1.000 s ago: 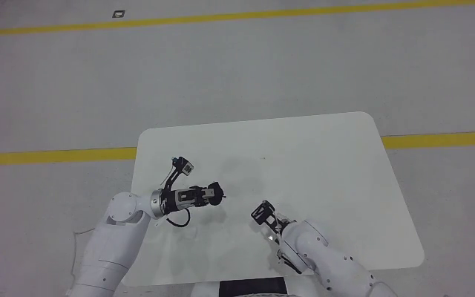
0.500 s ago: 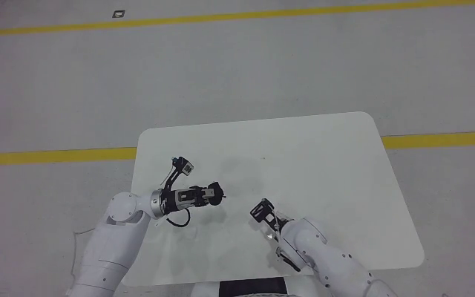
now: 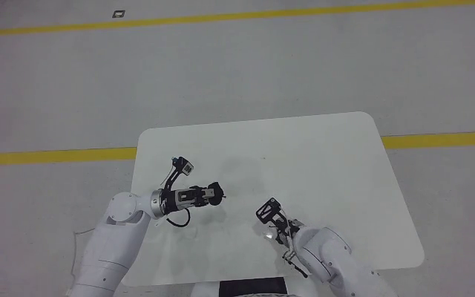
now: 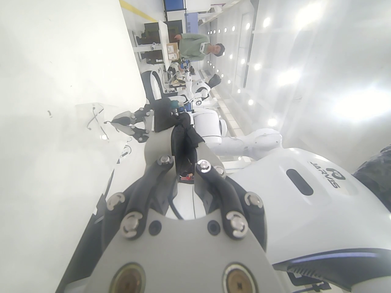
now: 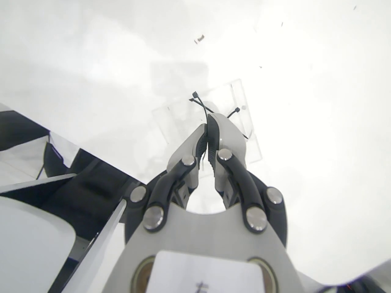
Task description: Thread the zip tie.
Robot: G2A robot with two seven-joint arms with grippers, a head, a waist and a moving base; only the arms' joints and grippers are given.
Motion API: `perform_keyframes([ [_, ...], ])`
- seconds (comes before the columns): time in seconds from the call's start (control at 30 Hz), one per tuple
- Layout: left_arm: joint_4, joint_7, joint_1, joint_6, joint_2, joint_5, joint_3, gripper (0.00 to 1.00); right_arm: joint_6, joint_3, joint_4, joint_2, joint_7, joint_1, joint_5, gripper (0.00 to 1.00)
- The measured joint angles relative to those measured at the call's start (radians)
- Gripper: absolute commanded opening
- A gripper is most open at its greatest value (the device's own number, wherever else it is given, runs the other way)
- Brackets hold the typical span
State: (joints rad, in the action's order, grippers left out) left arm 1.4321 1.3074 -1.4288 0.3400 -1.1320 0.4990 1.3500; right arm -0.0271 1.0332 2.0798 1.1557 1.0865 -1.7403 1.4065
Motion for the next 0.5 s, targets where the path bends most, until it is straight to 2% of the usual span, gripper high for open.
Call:
perform_keyframes([
  [0.07, 0.0, 0.0, 0.0, 0.0, 0.0, 0.0, 0.0, 0.0, -0.022, 0.044, 0.026, -0.008, -0.084, -0.045, -0.037, 0.0],
  [0.17, 0.0, 0.0, 0.0, 0.0, 0.0, 0.0, 0.0, 0.0, -0.09, 0.127, 0.055, -0.023, -0.237, -0.127, -0.114, 0.0],
  [0.27, 0.0, 0.0, 0.0, 0.0, 0.0, 0.0, 0.0, 0.0, -0.194, 0.213, 0.047, -0.036, -0.394, -0.198, -0.216, 0.0],
  [0.33, 0.0, 0.0, 0.0, 0.0, 0.0, 0.0, 0.0, 0.0, -0.287, 0.275, 0.025, -0.045, -0.496, -0.235, -0.295, 0.0],
  [0.4, 0.0, 0.0, 0.0, 0.0, 0.0, 0.0, 0.0, 0.0, -0.348, 0.3, 0.019, -0.06, -0.571, -0.259, -0.355, 0.0],
  [0.5, 0.0, 0.0, 0.0, 0.0, 0.0, 0.0, 0.0, 0.0, -0.316, 0.294, 0.021, -0.07, -0.588, -0.262, -0.367, 0.0],
])
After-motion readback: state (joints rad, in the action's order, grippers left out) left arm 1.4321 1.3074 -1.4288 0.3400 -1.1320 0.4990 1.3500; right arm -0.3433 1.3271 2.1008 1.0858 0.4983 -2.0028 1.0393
